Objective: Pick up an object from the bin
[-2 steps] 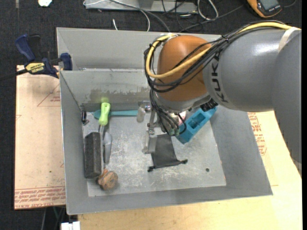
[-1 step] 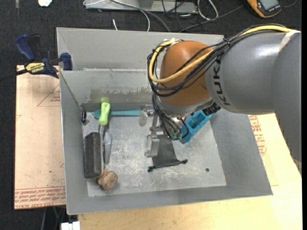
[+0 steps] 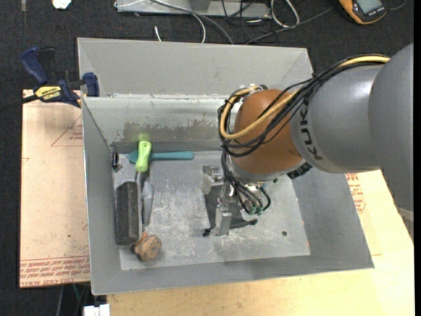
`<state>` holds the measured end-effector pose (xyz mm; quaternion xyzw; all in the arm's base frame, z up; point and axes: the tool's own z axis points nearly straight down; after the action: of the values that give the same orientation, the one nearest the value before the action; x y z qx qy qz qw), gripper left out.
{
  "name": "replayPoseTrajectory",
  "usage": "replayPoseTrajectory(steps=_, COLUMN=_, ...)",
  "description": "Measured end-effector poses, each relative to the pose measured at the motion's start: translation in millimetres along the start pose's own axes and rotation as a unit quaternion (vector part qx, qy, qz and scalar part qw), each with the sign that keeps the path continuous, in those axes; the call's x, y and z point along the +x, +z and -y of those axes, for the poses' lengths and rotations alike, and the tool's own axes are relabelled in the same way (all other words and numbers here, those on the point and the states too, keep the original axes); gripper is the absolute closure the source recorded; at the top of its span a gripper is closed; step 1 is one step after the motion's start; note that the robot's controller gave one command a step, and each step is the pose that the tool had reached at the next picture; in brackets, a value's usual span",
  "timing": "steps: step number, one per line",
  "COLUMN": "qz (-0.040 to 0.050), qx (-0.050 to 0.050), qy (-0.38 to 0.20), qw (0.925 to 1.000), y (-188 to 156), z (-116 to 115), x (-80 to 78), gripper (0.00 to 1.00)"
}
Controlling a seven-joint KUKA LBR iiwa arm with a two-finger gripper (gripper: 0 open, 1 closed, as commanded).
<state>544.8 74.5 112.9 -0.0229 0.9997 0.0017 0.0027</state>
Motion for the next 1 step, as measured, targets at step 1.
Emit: replayPoseTrajectory(steps=1, qz=0.0042, qx=-0.002, qy=-0.035, qw=0.9994, y=33.5, z=23.5, x=-9.9, gripper=0.00)
